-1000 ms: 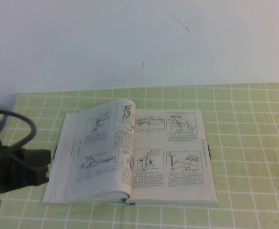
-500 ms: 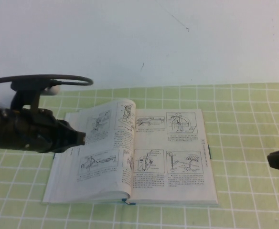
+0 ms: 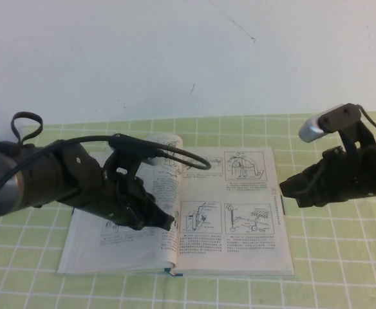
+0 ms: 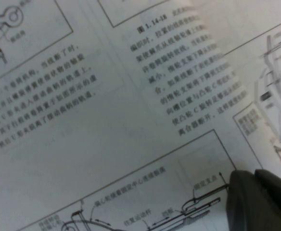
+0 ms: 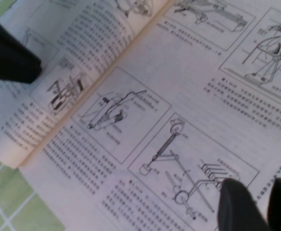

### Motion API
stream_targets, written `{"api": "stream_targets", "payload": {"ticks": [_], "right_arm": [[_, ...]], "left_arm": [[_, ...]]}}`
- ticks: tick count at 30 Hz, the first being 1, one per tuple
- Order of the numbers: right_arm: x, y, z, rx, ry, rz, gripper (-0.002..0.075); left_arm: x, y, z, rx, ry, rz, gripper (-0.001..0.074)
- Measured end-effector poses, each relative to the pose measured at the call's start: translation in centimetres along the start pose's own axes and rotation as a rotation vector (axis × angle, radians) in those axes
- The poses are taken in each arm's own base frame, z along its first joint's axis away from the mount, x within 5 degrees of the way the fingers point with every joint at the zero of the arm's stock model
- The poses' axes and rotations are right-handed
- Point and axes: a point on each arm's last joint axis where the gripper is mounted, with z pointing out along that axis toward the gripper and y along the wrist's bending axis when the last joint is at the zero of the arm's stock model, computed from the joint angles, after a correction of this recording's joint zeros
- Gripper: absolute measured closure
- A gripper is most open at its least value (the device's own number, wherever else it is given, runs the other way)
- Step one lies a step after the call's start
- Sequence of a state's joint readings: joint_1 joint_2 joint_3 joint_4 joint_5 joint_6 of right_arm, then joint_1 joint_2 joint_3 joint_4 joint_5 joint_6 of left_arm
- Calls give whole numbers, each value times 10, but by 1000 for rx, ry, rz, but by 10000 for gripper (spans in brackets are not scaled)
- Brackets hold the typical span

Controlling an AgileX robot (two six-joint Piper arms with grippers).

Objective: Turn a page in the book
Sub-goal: Open the closed book

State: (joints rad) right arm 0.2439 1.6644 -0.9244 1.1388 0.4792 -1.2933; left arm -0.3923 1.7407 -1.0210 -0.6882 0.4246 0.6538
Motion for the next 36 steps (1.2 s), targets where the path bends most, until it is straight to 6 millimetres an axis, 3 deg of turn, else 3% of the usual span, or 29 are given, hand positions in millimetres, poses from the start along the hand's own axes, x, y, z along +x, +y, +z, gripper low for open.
{"api": "stream_targets", "payload": {"ticks": [5, 9, 18, 36], "right_arm": [[-5, -15, 24, 6, 20, 93, 456], [-3, -24, 41, 0, 47, 161, 405], [12, -34, 65, -5, 125, 250, 393], [15, -36, 70, -7, 143, 324, 392]], "left_arm": [[7, 8, 14, -37, 53, 11, 738], [9, 9, 19, -44, 64, 3, 738], [10, 10, 21, -45, 71, 3, 738], [10, 10, 21, -47, 69, 3, 738]]}}
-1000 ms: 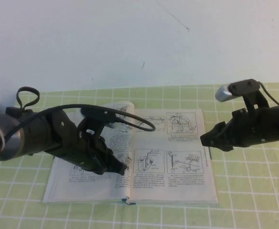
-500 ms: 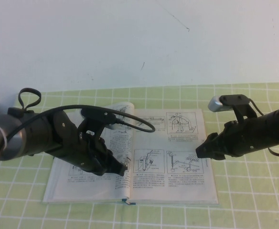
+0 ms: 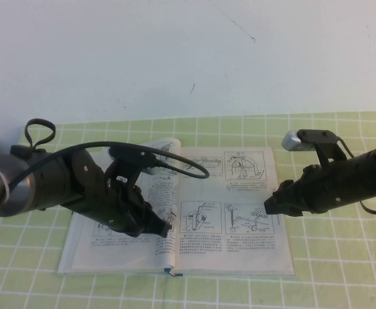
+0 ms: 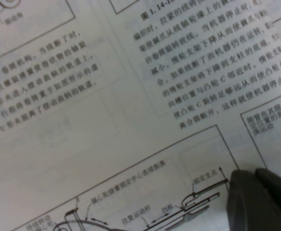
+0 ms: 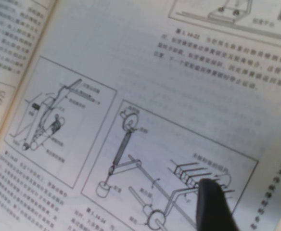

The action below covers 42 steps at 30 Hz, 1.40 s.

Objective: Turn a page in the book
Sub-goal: Open the closed book

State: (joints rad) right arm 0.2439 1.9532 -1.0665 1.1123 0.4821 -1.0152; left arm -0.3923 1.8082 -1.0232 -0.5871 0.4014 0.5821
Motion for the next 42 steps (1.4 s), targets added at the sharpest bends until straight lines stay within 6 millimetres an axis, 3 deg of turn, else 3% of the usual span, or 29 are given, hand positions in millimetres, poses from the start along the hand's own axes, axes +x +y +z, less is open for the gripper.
{"api": "stream_targets", "payload": {"ticks": [13, 25, 42], "right_arm": [[2, -2, 7, -19, 22, 39, 392], [-23, 14, -2, -132, 7, 22, 392], [-13, 18, -4, -176, 127, 37, 392]], "left_arm": [[0, 0, 0, 0, 0, 0, 738], [0, 0, 0, 0, 0, 0, 738], [-4, -4, -2, 46, -6, -60, 738]]}}
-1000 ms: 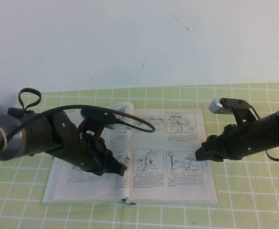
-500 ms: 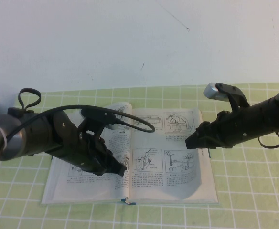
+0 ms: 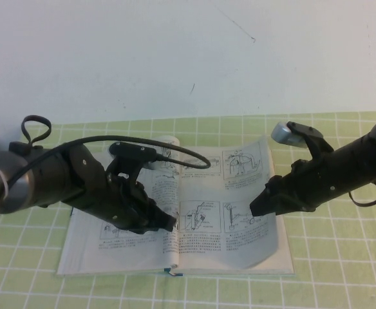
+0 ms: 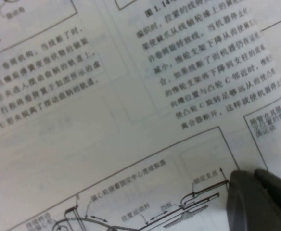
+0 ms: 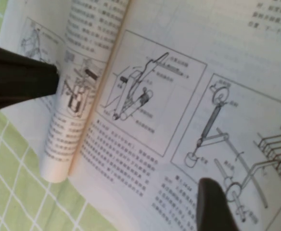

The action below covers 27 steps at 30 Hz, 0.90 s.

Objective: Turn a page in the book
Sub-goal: Open the closed book

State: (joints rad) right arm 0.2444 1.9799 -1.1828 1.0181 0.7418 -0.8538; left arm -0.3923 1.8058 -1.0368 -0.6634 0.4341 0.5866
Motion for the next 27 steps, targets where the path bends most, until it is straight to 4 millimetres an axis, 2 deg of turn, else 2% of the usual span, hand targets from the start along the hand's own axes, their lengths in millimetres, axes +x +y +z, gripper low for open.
{"api": "stream_targets", "payload": {"ticks": [3, 9, 12, 15, 22, 27], "right_arm": [[0, 2, 0, -25, -2, 7, 392], [-6, 9, -1, -94, -65, -12, 392], [-10, 13, -1, -127, -95, -16, 392], [-12, 14, -2, -132, -101, -27, 392], [-13, 12, -3, -103, -89, -56, 392], [-18, 6, -10, 24, 3, -71, 392]], "left_arm": [[-6, -5, -10, 22, -19, -1, 737], [-17, -22, -57, 63, -121, 24, 738], [-15, -38, -71, 112, -113, 82, 738], [-10, -57, -75, 156, -85, 151, 738], [2, -95, -68, 189, -26, 330, 738], [5, -99, -66, 151, -11, 408, 738]]}}
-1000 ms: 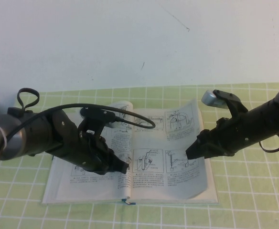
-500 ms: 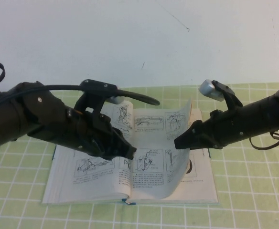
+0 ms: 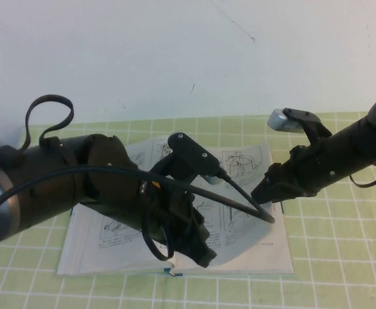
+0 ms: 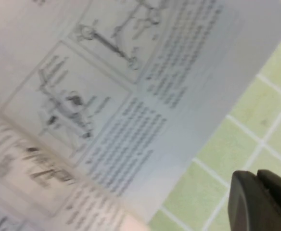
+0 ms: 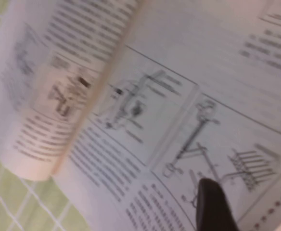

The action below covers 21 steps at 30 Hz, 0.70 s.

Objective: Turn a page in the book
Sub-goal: Open the closed book

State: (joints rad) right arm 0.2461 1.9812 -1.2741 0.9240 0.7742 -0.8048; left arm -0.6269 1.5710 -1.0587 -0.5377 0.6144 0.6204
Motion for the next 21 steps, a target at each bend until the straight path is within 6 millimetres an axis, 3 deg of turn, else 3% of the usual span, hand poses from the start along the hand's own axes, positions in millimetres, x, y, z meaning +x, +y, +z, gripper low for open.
{"api": "stream_targets", "payload": {"ticks": [9, 13, 21], "right_arm": [[0, -2, -4, 56, 72, 28, 391], [0, 0, -3, 49, 71, 30, 391], [0, -2, -3, 83, 79, 17, 392]], "left_arm": [[3, 40, -2, -308, -25, -192, 738], [10, 56, 10, -367, 17, -261, 738], [24, 66, 43, -367, 114, -293, 738]]}}
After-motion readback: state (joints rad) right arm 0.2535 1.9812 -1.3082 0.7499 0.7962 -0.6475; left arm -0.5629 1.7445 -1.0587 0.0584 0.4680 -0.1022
